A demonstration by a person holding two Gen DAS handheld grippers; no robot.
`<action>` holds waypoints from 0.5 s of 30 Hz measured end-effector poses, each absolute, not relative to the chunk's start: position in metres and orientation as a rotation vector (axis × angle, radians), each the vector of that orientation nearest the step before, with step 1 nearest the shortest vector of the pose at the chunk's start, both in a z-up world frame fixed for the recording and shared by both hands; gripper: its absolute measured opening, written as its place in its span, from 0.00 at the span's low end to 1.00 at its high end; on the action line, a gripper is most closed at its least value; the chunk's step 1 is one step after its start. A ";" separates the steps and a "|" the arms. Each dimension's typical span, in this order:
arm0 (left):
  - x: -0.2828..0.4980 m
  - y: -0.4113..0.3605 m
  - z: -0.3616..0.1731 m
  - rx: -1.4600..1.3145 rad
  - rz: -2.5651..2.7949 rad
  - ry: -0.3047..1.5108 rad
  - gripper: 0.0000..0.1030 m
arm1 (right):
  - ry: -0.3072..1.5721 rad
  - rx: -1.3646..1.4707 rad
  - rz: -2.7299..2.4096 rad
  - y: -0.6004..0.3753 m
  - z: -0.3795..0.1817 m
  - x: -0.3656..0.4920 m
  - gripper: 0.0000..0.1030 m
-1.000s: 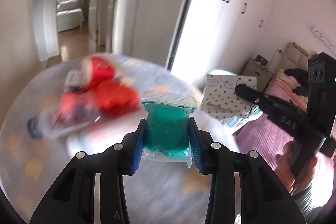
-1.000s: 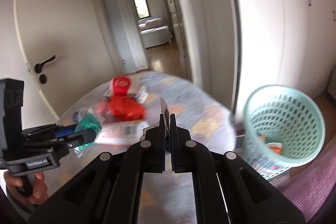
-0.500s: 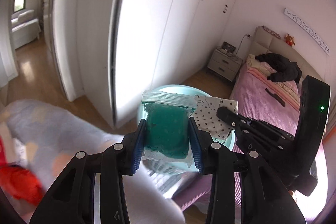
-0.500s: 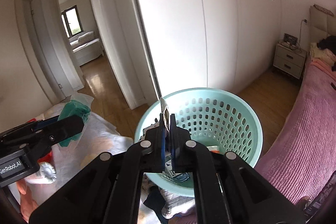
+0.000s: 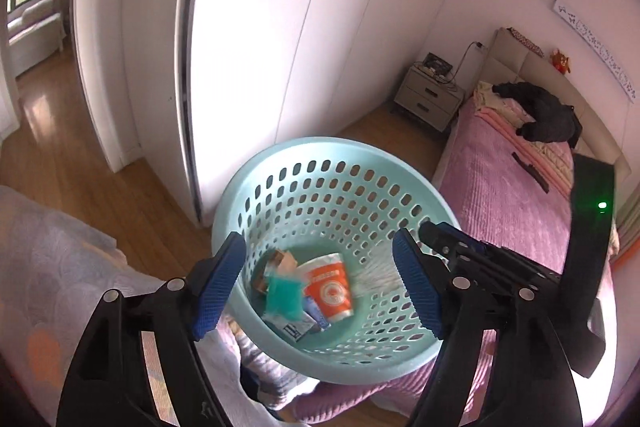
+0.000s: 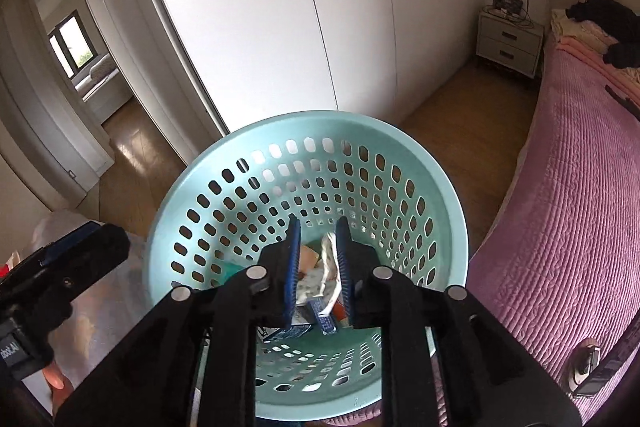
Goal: Collect trash
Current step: 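Carry the green packet and polka-dot paper to the basket and release both, then move both tools back to the table toward the clear plastic bottle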
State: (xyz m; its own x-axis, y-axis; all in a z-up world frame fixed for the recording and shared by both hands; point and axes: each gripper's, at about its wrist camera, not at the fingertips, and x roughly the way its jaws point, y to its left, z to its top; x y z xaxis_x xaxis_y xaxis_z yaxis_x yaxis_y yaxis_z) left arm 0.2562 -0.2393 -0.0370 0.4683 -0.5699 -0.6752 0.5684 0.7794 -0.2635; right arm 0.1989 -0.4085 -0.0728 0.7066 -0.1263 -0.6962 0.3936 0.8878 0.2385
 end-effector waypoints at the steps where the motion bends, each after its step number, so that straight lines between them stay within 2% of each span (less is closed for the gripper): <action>1: 0.254 -0.236 -0.034 -0.005 -0.699 0.818 0.72 | 0.726 0.387 -0.299 -0.408 -0.071 0.196 0.32; 3: 0.247 -0.228 -0.026 -0.013 -0.694 0.793 0.73 | 0.697 0.386 -0.292 -0.404 -0.064 0.187 0.46; 8: 0.224 -0.202 -0.006 -0.044 -0.695 0.746 0.73 | 0.660 0.365 -0.244 -0.386 -0.043 0.174 0.48; 12: 0.195 -0.173 0.013 -0.049 -0.671 0.674 0.85 | 0.615 0.342 -0.186 -0.362 -0.025 0.156 0.57; 15: 0.176 -0.148 0.026 -0.073 -0.651 0.642 0.88 | 0.580 0.310 -0.125 -0.333 -0.009 0.145 0.64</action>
